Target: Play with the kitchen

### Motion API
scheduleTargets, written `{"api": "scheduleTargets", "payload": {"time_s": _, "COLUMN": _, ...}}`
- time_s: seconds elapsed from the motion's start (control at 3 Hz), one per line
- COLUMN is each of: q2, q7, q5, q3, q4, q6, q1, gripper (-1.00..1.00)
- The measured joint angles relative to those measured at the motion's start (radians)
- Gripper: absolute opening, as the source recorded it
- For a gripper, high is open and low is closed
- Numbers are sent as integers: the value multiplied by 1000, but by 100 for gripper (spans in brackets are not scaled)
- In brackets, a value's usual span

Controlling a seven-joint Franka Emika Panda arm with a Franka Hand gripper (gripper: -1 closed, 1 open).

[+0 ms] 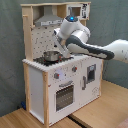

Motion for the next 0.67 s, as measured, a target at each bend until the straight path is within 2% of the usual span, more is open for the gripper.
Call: {"api": "scheduleTargets", "payload": {"time_s": 0.67, "q2": 8, "q7": 19, "q5": 126, "q3": 52, "q4": 93, "q6": -87, "q1": -112, "gripper": 100}}
